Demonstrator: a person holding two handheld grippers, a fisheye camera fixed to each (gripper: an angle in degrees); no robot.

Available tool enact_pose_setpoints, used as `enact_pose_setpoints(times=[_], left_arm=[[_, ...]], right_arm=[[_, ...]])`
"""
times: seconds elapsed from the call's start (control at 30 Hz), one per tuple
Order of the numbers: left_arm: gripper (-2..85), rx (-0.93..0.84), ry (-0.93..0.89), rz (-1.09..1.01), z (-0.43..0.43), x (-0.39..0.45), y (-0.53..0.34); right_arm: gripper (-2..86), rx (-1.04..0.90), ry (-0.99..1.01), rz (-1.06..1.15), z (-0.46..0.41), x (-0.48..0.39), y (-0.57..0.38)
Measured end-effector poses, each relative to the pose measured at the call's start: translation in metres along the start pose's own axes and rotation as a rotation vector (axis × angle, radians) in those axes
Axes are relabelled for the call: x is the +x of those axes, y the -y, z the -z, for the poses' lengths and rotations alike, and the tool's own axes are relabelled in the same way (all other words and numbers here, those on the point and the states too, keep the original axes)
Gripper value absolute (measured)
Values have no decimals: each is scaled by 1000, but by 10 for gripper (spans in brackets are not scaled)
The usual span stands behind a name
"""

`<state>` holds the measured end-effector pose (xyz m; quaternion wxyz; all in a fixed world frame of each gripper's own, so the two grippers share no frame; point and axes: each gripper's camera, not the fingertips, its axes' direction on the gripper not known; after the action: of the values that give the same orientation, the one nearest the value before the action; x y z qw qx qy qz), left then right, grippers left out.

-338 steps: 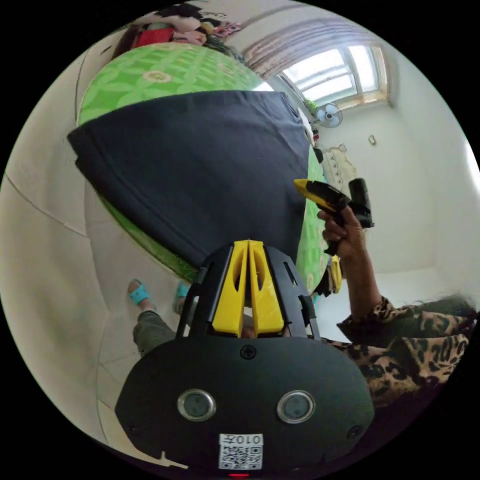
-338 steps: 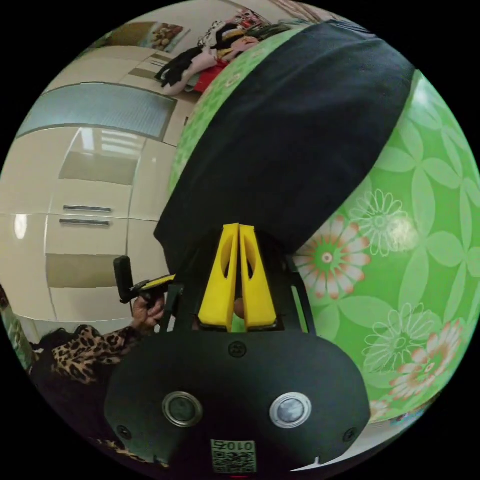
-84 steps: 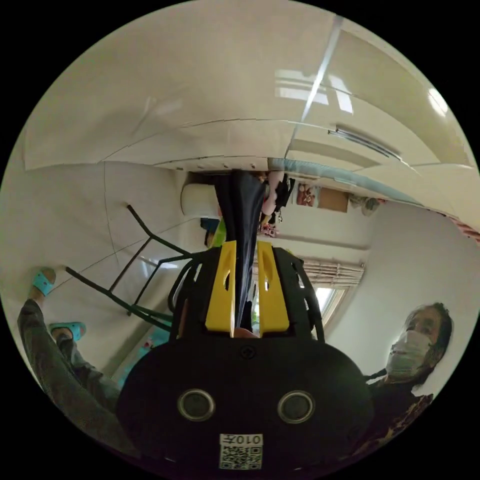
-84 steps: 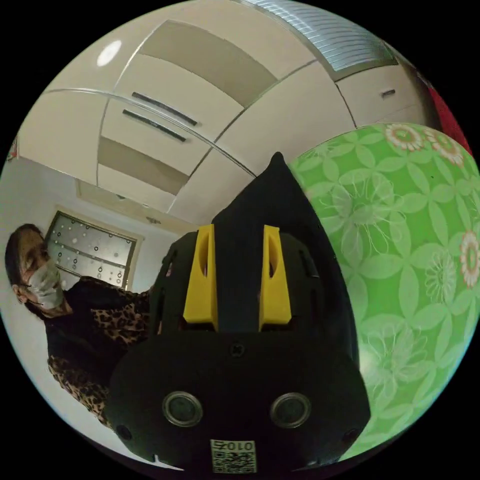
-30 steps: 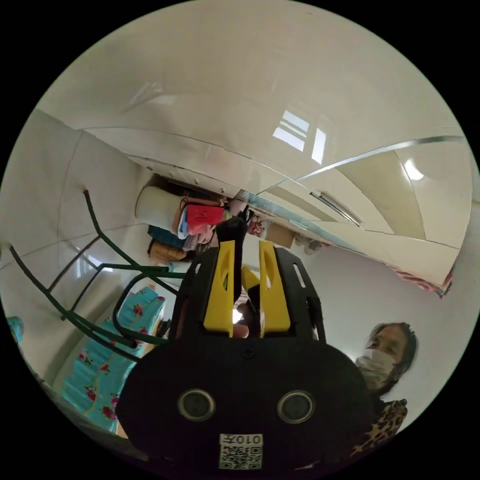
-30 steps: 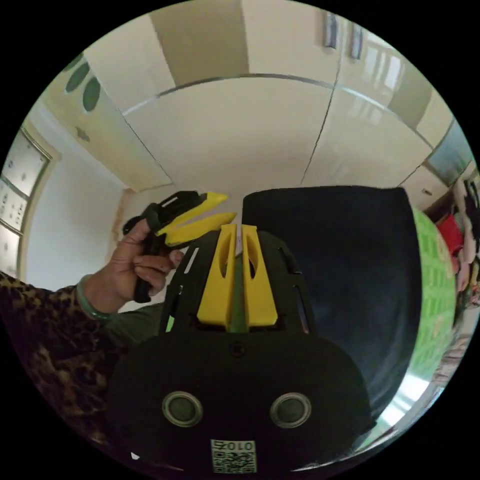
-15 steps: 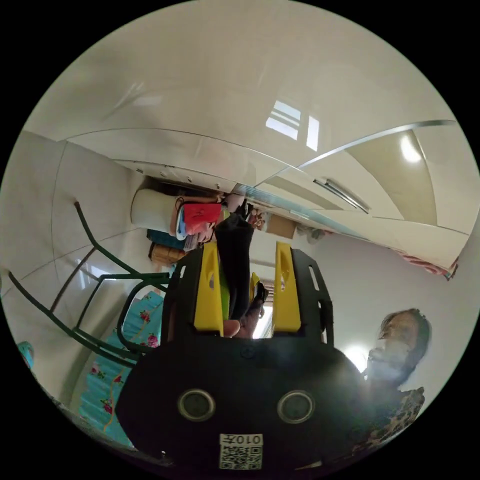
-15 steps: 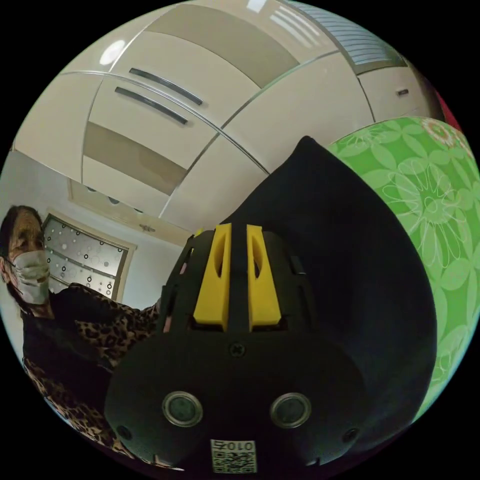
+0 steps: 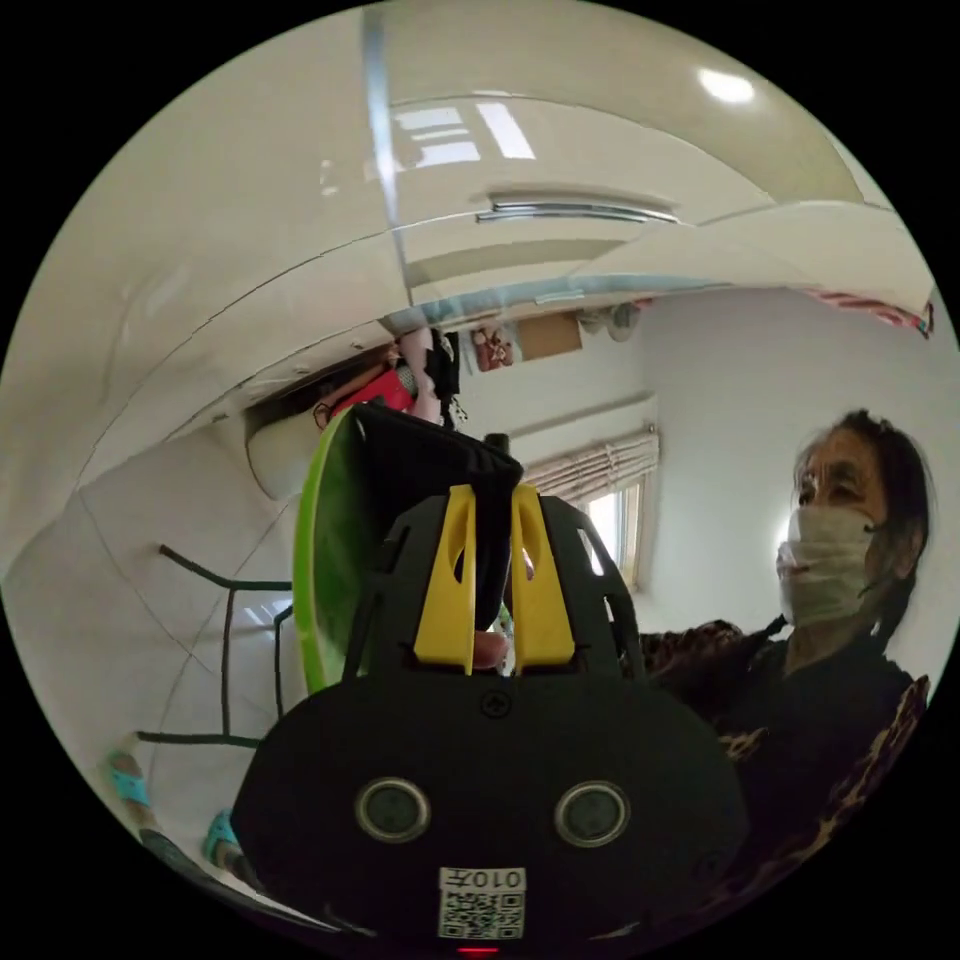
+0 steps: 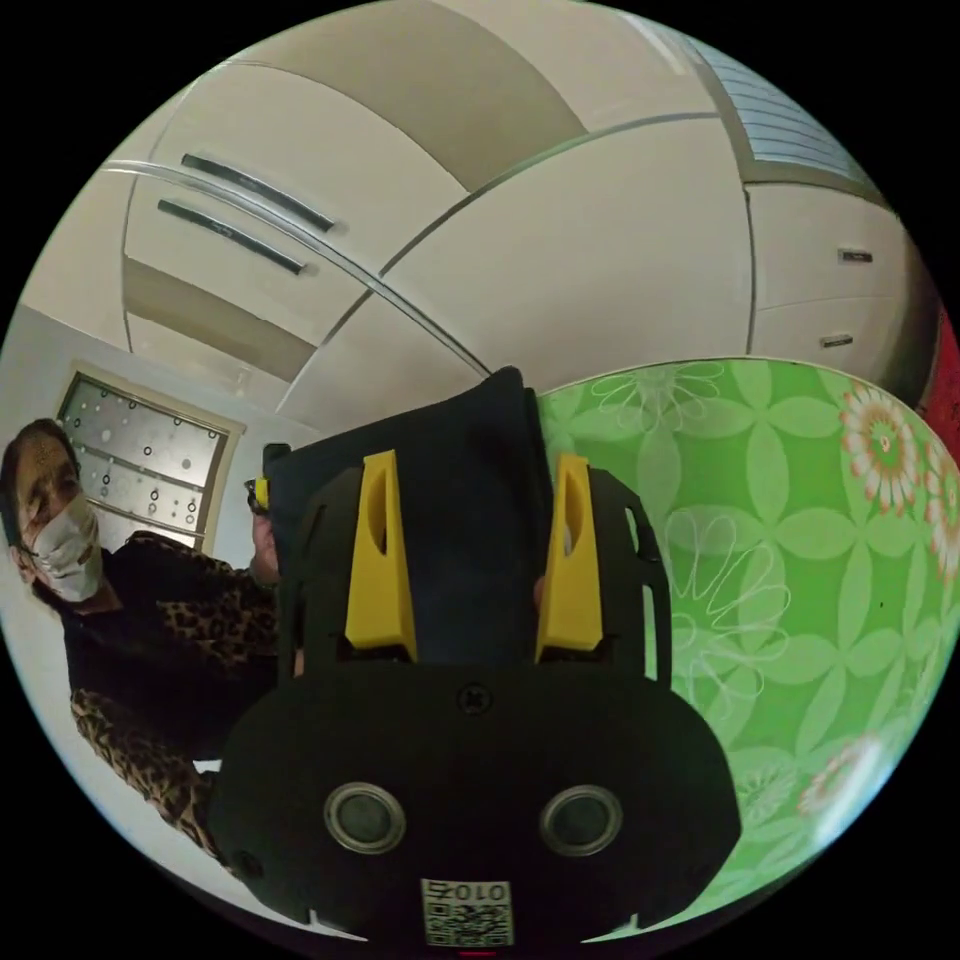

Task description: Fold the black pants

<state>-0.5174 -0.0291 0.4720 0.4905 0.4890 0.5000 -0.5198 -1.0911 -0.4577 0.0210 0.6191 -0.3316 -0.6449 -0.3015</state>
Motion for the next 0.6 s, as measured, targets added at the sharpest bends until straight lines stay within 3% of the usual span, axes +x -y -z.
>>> enact_pose_setpoints(times=[0.23,0.6], left_arm=[[55,-7,-4,-6,-14,-33,-13],[55,-8,-34,38,-14,-112,-35]], right_arm=[[158,-214,135,47,-43,66,24],[100,-322,408,137,-96,110,36]])
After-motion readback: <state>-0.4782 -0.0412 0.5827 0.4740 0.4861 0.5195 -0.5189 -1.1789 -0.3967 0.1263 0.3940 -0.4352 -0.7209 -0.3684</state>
